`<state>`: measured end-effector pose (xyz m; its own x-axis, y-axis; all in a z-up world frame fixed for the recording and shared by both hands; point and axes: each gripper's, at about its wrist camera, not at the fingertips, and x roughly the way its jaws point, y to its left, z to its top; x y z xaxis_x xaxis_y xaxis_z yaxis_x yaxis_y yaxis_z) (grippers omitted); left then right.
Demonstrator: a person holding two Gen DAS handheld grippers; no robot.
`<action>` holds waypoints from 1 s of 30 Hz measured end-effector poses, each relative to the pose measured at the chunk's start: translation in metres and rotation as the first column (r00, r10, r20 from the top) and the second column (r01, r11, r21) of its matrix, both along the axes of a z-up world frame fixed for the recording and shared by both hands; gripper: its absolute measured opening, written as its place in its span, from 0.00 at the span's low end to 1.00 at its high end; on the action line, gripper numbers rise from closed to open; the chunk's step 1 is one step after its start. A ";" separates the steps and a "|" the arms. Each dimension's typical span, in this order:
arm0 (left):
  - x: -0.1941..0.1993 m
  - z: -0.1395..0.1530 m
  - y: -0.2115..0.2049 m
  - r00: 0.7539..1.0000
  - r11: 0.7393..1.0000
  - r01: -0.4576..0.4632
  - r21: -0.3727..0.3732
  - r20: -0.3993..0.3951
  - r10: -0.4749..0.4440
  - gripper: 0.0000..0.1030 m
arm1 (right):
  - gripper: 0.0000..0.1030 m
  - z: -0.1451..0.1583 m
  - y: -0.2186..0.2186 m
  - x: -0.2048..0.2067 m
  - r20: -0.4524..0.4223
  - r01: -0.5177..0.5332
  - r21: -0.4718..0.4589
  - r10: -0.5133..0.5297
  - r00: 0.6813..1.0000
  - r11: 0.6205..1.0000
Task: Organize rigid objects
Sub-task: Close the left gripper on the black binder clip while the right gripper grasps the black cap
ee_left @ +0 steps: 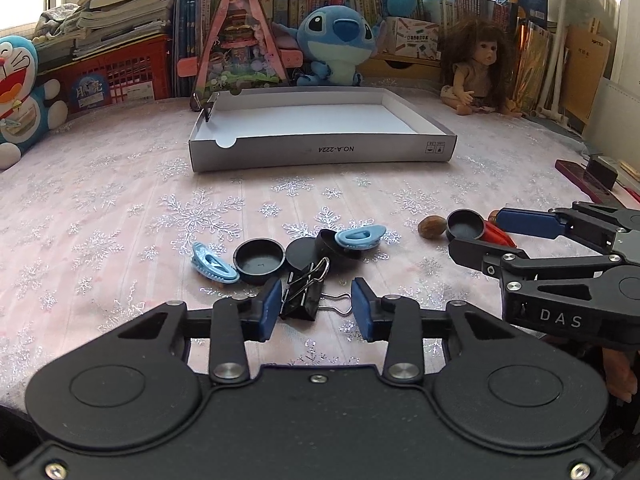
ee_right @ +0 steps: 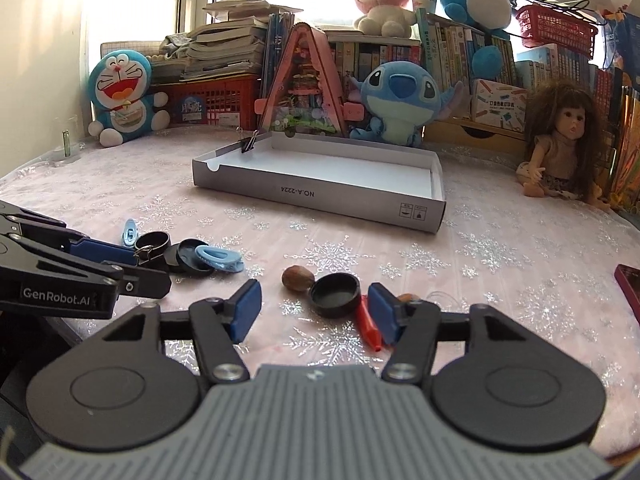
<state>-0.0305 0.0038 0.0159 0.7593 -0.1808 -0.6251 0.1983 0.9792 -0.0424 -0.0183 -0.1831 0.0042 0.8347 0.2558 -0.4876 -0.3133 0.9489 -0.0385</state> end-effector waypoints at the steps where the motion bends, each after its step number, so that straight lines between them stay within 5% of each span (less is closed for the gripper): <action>1: 0.001 0.000 0.001 1.000 1.000 -0.003 -0.004 -0.001 0.003 0.34 | 0.60 -0.001 0.001 0.002 -0.005 0.003 -0.005 -0.003 1.000 1.000; 30: 0.013 -0.007 -0.005 0.999 0.998 0.039 -0.042 -0.011 -0.040 0.32 | 0.42 -0.011 0.015 0.016 -0.037 -0.090 -0.051 0.088 0.995 0.995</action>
